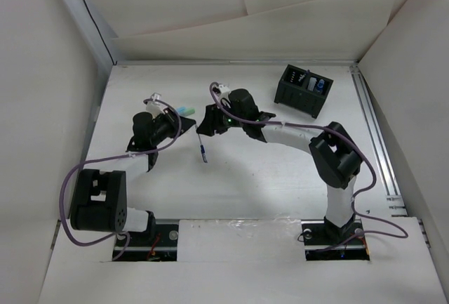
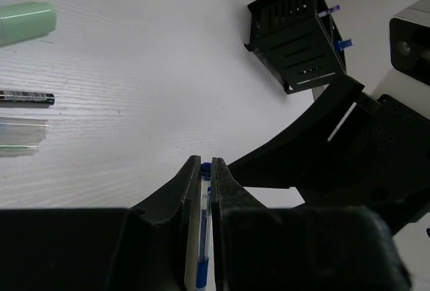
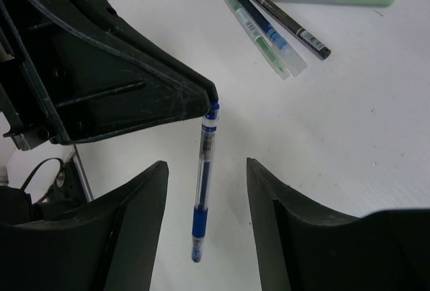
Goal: Sort the stationery into containers
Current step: Place the pen in the storage box.
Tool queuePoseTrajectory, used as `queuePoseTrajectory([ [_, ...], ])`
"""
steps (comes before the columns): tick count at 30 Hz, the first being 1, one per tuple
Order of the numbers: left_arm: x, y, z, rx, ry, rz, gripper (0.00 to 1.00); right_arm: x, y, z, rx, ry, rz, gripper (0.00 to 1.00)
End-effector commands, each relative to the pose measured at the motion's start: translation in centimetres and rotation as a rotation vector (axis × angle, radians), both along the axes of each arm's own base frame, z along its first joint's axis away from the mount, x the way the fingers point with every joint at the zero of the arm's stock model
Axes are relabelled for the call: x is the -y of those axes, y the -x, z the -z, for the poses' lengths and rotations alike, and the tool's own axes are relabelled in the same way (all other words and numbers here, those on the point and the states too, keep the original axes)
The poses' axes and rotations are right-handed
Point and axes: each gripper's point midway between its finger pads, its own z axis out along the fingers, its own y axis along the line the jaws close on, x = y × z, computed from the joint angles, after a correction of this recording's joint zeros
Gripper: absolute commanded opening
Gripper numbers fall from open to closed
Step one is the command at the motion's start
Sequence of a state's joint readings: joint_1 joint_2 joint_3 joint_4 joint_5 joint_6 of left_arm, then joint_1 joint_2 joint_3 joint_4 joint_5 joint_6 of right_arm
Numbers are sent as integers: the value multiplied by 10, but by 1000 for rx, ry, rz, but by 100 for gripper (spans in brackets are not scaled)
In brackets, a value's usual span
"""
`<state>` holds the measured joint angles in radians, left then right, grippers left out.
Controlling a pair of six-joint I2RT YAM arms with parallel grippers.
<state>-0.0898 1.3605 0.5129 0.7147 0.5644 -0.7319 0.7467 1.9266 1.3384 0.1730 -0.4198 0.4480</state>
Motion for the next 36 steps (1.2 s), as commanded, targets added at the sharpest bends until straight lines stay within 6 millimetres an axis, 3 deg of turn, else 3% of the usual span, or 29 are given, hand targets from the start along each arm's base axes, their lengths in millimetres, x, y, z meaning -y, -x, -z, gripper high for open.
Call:
queuePoseTrajectory([
  [1,8,5,-11,56,37,55,0,-16,-8,-29,63,-86,-16,56],
  [8,27,14,-21,85,65,124,0,-20,-13,-28,47,-120,-25,48],
  [13,26,12,-20,85,63,116,0,-17,-17,-28,35,-147,-34,37],
  [14,26,12,-20,85,63,116,0,-17,-14,-26,23,-153,-41,33],
  [15,26,12,-20,85,63,116,0,-17,-14,-29,23,-163,-39,22],
  [19,26,13,-19,76,62,115,0,-16,-10,-21,7,-153,-47,10],
  [21,25,12,-22,80,68,103,8,-14,-8,-23,8,-154,-47,6],
  [25,21,8,-24,91,62,72,32,-7,-9,-24,7,-153,-37,0],
  [27,16,4,-23,71,52,28,49,1,-15,-24,8,-152,-18,0],
  [30,8,-2,-26,83,20,-21,58,10,-12,-24,3,-147,-8,0],
  [31,6,-2,-35,110,22,-32,59,17,-14,-21,-4,-142,5,0],
  [33,-1,-1,-39,142,-1,-73,66,39,-25,-36,22,-155,56,0],
  [36,-8,-3,-34,123,-44,-105,67,63,-40,-50,58,-165,105,0],
])
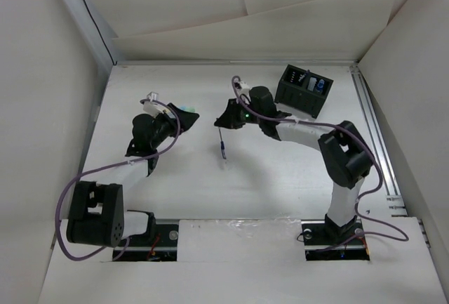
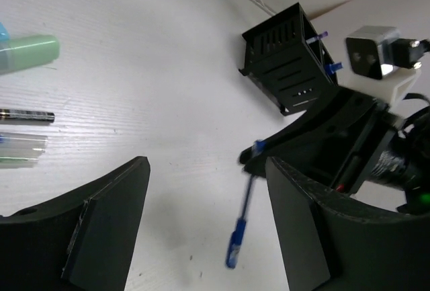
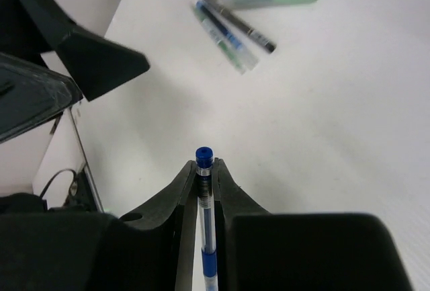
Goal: Sort the stationery into containers
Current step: Place the pen in the storage box.
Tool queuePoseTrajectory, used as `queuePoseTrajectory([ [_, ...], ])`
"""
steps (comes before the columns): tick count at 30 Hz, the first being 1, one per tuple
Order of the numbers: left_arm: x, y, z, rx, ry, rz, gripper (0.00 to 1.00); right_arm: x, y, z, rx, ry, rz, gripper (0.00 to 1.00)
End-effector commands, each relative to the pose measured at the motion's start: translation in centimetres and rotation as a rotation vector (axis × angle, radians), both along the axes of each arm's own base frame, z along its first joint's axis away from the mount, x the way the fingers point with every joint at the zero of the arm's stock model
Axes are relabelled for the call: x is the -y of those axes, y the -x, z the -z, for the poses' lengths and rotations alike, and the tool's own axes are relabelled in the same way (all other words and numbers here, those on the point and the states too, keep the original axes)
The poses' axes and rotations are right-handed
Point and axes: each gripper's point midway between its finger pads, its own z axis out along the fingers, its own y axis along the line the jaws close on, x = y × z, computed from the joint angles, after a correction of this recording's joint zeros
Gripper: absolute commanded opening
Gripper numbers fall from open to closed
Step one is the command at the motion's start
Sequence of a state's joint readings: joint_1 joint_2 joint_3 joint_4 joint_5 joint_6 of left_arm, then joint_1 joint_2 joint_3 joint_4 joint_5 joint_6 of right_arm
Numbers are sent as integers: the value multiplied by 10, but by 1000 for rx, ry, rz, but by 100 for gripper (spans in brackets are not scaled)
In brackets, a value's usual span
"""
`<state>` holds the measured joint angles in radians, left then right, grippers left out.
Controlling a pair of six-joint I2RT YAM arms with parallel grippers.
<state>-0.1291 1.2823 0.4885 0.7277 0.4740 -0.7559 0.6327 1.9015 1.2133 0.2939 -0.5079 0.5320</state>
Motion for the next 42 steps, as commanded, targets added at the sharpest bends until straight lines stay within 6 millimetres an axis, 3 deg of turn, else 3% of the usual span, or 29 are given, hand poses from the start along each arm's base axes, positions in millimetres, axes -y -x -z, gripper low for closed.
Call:
queuePoseTrajectory([
  [1,-12,-5,-9,46,-65,-60,67,32,-26,-68,146,-92,74,0],
  [2,-12,-5,-9,45,-66,-60,67,55,-44,-75,157,-89,140,0],
  [4,-10,-4,-9,45,-64,-51,67,84,-59,-99,191,-103,203,0],
  [5,-11,-3,-7,44,-64,-51,67,113,-80,-109,213,-99,289,0],
  [7,-11,-3,-7,44,-64,-51,67,146,-101,-139,263,-92,400,0],
  [8,-9,-1,-5,35,-63,-38,67,181,-124,-144,272,-64,529,0],
  [9,-7,0,-2,26,-62,-28,67,200,-135,-167,309,-66,604,0],
  [11,-6,1,-2,26,-59,-16,67,238,-154,-180,334,-41,757,0],
  [12,-4,1,-5,36,-56,-7,67,276,-169,-189,351,-29,917,0],
  [15,-6,2,0,17,-61,-17,67,325,-198,-192,344,-7,1124,0],
  [16,-6,2,5,-3,-63,-16,67,337,-207,-210,373,-18,1173,0],
  [17,-7,-1,2,-2,-65,-25,65,349,-218,-193,336,26,1217,0],
  [20,-7,-2,4,-12,-67,-25,64,384,-237,-187,354,165,1381,0],
  [23,-9,-4,9,-30,-73,-39,61,390,-247,-186,381,244,1422,0],
  [25,-14,-7,14,-53,-85,-69,61,389,-253,-161,366,332,1416,0],
  [30,-27,-13,31,-122,-130,-146,58,378,-248,-126,339,453,1462,0],
  [33,-36,-17,33,-143,-161,-198,57,372,-247,-121,333,461,1450,0],
  [35,-42,-21,33,-148,-174,-234,56,373,-244,-106,308,480,1444,0],
  [36,-51,-20,41,-176,-206,-273,56,367,-241,-107,306,468,1439,1],
  [37,-55,-22,40,-181,-216,-298,56,368,-239,-97,292,486,1433,4],
  [40,-71,-22,48,-219,-258,-378,49,358,-231,-99,286,468,1431,23],
  [41,-73,-23,48,-219,-263,-391,44,352,-228,-101,290,463,1421,38],
  [42,-75,-24,51,-230,-271,-401,41,355,-224,-102,289,472,1434,45],
])
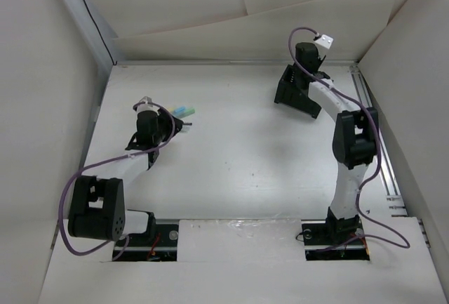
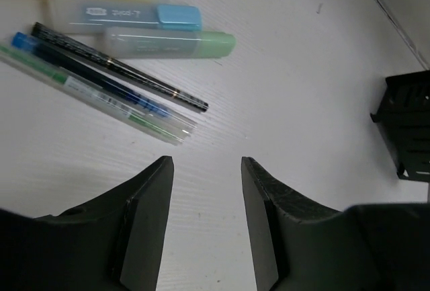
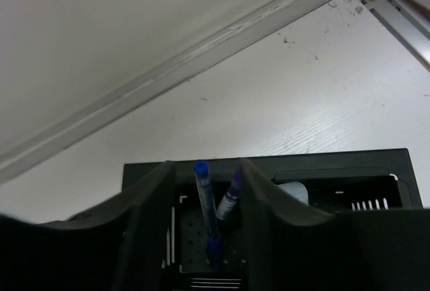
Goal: Sort the stationery into containers
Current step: Place the pen in the storage box.
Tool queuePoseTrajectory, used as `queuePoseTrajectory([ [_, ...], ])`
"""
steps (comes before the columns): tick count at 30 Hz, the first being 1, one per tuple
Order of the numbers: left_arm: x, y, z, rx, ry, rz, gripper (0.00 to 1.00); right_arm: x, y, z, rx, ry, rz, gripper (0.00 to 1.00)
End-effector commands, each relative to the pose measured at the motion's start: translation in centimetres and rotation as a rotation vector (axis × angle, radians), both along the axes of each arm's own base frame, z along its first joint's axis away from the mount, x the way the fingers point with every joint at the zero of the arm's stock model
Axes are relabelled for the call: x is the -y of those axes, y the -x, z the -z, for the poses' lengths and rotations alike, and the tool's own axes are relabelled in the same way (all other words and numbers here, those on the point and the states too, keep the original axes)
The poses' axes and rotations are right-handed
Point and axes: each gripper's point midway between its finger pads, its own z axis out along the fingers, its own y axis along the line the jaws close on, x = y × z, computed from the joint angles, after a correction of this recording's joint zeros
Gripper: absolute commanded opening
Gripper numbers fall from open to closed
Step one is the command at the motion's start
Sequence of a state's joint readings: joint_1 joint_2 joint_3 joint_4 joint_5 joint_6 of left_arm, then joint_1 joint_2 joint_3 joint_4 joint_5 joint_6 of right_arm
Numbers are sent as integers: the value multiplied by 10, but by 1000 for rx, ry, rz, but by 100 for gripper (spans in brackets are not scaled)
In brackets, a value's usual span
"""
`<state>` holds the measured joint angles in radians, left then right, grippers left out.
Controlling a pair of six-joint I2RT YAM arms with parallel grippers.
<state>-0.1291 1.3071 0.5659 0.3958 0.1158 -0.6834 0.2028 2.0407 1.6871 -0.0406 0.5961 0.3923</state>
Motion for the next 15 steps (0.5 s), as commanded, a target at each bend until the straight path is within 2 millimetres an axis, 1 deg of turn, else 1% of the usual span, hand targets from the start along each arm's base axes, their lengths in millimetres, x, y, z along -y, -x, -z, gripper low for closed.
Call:
queuePoseTrajectory([
  [1,-21,-8,2,-23,-79,-101,41,-6,12,-37,78,-7,21,52],
  [2,-24,-9,2,-22,-86,-113,39,-4,16,-50,102,-10,29,57],
  [3,-26,-9,7,-44,-89,-129,39,-8,20,-50,99,-10,20,68],
  [4,-31,-9,9,-53,-96,-159,39,-8,21,-58,113,-13,20,72],
  [5,-33,-7,15,-75,-107,-169,37,-7,26,-55,108,-19,23,75],
  [6,-39,-8,14,-76,-98,-197,37,-11,33,-71,134,-26,14,80],
  [8,-46,-8,16,-88,-76,-232,37,-11,41,-81,153,-42,6,82],
  [9,-50,-8,19,-98,-67,-248,36,-16,48,-79,149,-49,-4,83],
  [10,-52,-6,22,-116,-66,-265,36,-14,57,-96,184,-69,-1,83],
  [11,-57,-4,24,-125,-77,-295,36,-18,63,-99,192,-81,-9,83],
  [12,-59,-2,26,-140,-62,-321,36,-27,70,-102,198,-96,-30,83],
  [13,-61,-4,23,-139,-54,-343,36,-27,85,-101,193,-107,-35,83],
  [14,-63,-5,22,-146,-50,-367,36,-31,93,-101,201,-130,-38,83],
  [15,-68,-1,28,-183,-63,-400,36,-43,101,-99,196,-146,-69,82],
])
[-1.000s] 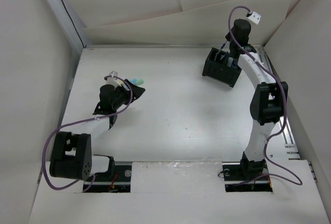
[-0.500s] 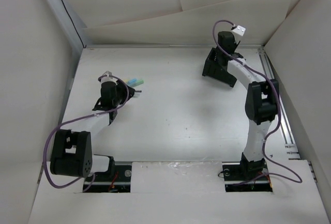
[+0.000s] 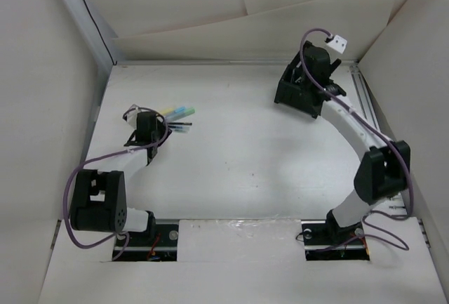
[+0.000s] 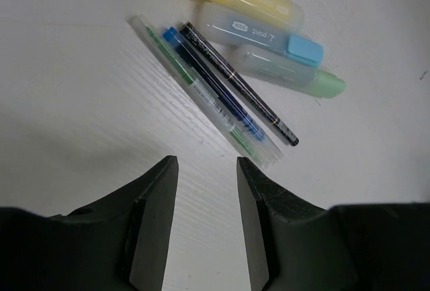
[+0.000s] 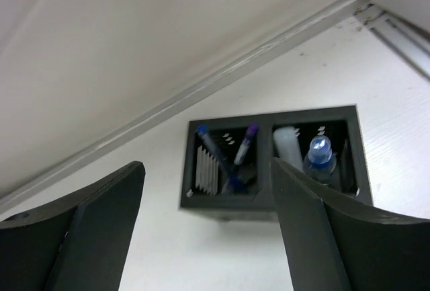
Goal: Sort the stationery into containers
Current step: Place the pen in the storage box, then pick up the pen from the center of the board.
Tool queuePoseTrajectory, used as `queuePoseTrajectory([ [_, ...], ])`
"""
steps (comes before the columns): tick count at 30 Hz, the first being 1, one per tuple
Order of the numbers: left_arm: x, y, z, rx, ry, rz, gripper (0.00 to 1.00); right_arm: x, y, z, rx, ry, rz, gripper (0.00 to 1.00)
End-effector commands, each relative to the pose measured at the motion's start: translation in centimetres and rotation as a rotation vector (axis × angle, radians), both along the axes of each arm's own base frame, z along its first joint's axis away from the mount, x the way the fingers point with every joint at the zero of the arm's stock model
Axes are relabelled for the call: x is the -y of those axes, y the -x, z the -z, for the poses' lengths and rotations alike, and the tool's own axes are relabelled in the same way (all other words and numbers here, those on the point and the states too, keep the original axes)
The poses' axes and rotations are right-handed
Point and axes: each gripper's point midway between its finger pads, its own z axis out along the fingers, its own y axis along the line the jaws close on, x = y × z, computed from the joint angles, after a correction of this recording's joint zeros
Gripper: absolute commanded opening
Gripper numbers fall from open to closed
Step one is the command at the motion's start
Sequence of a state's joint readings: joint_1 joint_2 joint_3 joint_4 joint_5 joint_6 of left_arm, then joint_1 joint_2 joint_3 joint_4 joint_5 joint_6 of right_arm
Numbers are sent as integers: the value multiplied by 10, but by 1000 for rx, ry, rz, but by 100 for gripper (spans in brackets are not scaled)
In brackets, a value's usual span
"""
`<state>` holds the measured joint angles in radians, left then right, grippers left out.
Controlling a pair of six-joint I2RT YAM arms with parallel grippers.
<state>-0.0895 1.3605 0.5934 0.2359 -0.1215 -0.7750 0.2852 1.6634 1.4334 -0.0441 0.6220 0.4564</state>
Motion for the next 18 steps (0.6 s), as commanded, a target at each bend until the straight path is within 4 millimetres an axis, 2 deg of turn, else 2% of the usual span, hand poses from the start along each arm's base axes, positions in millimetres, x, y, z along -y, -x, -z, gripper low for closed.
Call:
queuePoseTrajectory([
  [1,-15,-7,-5,-34,17,-148,36,-22,34,-8,45,-77,-51,81],
  [2,-16,-14,-13,-33,23,-171,36,-27,40,-6,46,-88,-69,78],
  [3,-18,-14,-11,-55,26,-193,35,-31,47,-3,45,-104,-75,78],
  [4,-18,-10,1,-114,27,-205,34,-42,55,2,37,-116,-108,78],
  [6,-17,-19,-3,-119,49,-228,32,-51,72,12,36,-131,-145,77],
  [7,-16,-20,1,-134,54,-235,32,-57,78,16,33,-134,-169,77],
  [8,-16,-19,10,-157,56,-244,31,-68,87,29,5,-128,-203,77],
  [9,-15,-23,9,-152,75,-261,28,-72,92,24,22,-135,-219,77],
  [11,-15,-24,14,-157,90,-277,26,-84,101,29,12,-132,-252,77],
  [17,-21,-24,31,-204,126,-334,22,-91,116,30,17,-133,-301,77],
  [18,-21,-22,32,-216,123,-335,22,-97,118,30,12,-129,-330,77],
])
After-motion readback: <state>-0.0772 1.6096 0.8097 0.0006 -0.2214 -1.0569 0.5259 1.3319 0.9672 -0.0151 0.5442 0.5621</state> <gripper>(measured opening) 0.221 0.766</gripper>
